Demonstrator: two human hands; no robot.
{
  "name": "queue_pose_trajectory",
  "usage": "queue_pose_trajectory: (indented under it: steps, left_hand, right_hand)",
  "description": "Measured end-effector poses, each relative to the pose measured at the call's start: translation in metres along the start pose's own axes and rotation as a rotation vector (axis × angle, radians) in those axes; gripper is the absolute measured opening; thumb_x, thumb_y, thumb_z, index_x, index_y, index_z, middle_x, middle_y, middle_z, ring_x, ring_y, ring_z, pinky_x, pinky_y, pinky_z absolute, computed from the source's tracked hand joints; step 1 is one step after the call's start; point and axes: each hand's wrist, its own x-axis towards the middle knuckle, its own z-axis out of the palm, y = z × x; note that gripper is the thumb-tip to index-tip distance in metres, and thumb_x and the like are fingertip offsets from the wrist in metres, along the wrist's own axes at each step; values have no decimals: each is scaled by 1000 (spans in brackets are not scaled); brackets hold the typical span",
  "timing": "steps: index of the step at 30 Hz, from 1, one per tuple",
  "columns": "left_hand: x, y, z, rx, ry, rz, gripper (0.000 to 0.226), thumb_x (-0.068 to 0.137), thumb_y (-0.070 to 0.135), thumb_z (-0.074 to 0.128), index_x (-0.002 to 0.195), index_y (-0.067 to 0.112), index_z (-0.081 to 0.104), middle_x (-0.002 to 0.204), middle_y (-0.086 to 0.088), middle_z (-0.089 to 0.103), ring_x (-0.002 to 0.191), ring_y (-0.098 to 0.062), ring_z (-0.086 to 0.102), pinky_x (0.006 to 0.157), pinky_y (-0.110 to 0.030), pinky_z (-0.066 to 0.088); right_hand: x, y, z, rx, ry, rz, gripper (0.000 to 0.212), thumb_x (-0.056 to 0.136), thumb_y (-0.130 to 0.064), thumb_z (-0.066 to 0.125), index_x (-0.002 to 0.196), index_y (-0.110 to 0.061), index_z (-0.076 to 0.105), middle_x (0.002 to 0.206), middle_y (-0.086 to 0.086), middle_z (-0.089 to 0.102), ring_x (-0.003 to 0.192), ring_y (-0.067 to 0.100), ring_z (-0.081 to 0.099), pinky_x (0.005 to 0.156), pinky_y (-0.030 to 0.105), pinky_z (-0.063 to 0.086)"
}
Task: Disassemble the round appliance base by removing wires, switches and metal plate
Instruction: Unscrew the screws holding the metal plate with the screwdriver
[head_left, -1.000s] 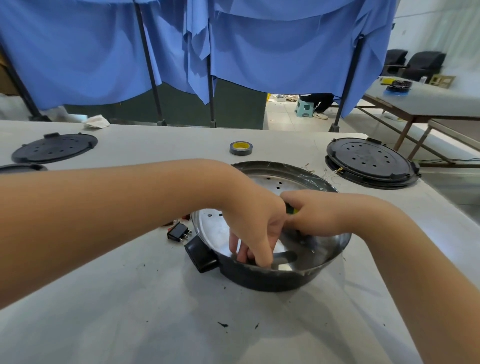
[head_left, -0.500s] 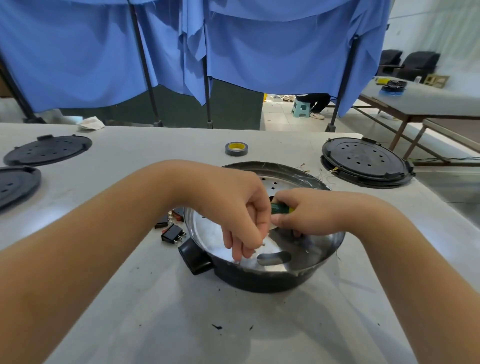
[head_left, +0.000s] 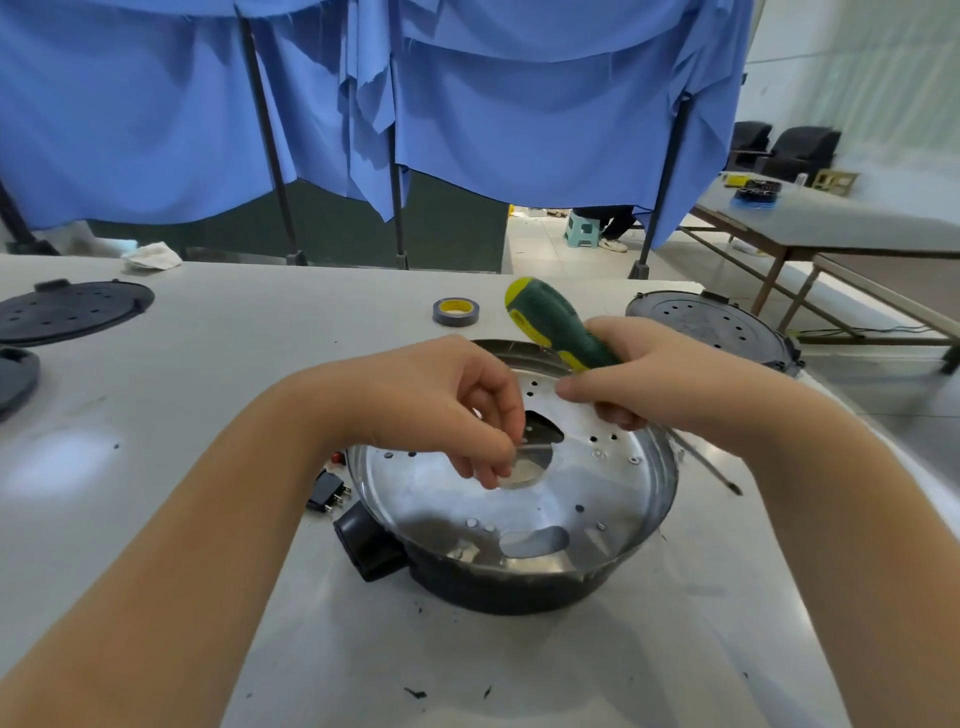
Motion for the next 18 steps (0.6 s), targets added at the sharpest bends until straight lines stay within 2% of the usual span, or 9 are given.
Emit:
queue_pose_trajectory:
  steps: [3, 5, 8, 11, 15, 18]
  left_hand:
    - [0, -1, 2, -48, 71, 46, 18, 80, -2, 65, 79, 15, 67, 75, -7, 75, 73, -21, 73, 63, -22, 54]
    - [0, -1, 3, -64, 82, 72, 18, 81, -5, 64, 79, 13, 68, 75, -7, 74, 72, -20, 73, 63, -21, 54]
    - [2, -1, 6, -123, 113, 88, 18, 83, -6, 63, 78, 11, 68, 77, -9, 75, 70, -17, 74, 59, -16, 52]
    - [5, -3, 7, -169, 141, 95, 17, 86, -5, 62, 81, 11, 67, 77, -6, 76, 69, -15, 74, 57, -14, 51]
    - [10, -8, 11, -182, 157, 98, 18, 87, -2, 62, 94, 13, 70, 79, -5, 76, 74, -18, 74, 65, -21, 55]
    - [14, -8, 14, -191, 186, 100, 23, 87, 1, 63, 101, 19, 69, 81, -2, 77, 76, -17, 74, 66, -21, 56]
  right_hand:
    - [-2, -2, 2, -69, -46, -75, 14, 83, -30, 72, 89, -19, 67, 65, -2, 56, 58, 7, 51, 58, 22, 46]
    - [-3, -3, 4, -103, -46, -111, 16, 81, -37, 72, 89, -23, 69, 61, -9, 58, 54, 2, 50, 54, 17, 44]
    - [-2, -2, 3, -82, -8, -139, 18, 79, -39, 74, 89, -25, 70, 61, -9, 59, 53, -1, 50, 52, 14, 43]
    - [-3, 0, -1, -82, -11, -137, 21, 78, -39, 75, 94, -27, 72, 73, 0, 66, 60, 3, 55, 59, 18, 47]
    - [-5, 0, -3, -124, -72, -136, 23, 77, -38, 76, 99, -32, 73, 83, -5, 71, 68, 3, 61, 63, 14, 51]
    - [-5, 0, -3, -160, -62, -135, 23, 77, -38, 76, 98, -30, 71, 85, -2, 70, 73, 10, 63, 68, 21, 53]
